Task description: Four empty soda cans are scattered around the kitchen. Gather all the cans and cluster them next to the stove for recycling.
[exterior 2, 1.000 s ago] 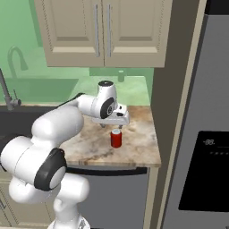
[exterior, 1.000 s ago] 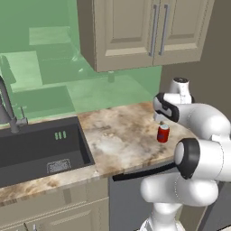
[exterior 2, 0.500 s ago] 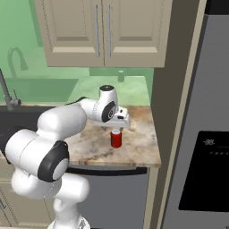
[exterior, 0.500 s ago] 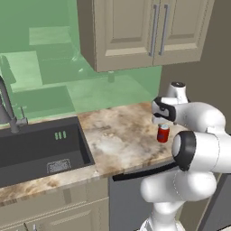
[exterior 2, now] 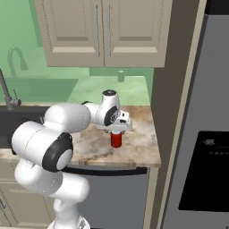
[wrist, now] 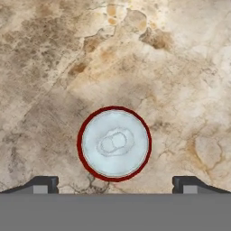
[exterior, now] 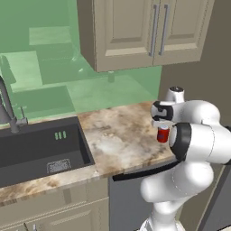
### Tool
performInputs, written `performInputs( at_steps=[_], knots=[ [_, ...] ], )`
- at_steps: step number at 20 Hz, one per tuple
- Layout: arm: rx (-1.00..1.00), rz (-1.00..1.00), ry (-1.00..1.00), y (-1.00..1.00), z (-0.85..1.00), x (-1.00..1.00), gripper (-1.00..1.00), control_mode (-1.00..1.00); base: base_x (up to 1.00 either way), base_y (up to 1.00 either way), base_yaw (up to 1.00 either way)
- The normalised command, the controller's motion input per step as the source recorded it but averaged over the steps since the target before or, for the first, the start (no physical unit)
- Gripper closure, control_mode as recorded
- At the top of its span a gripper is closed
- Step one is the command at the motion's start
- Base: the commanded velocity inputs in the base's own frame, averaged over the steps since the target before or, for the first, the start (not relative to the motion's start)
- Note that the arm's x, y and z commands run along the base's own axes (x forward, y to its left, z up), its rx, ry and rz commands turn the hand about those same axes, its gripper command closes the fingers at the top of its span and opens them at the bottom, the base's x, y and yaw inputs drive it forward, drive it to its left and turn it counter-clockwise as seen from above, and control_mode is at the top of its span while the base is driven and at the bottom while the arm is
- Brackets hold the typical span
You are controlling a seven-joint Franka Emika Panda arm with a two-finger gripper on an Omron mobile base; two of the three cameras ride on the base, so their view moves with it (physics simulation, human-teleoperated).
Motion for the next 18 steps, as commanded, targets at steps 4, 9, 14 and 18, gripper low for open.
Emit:
performInputs(
  at_steps=[4,9,14,18],
  knots=[
    [0.00,0.00,0.00,-0.02,-0.20,0.07,-1.00,-1.00,0.00,0.00,0.00],
    [0.00,0.00,-0.02,-0.01,-0.15,0.03,-1.00,-1.00,0.00,0.00,0.00],
    [0.00,0.00,-0.01,0.00,-0.16,0.11,-1.00,-1.00,0.00,0.00,0.00],
    [0.00,0.00,-0.02,0.00,-0.16,0.16,-1.00,-1.00,0.00,0.00,0.00]
  ],
)
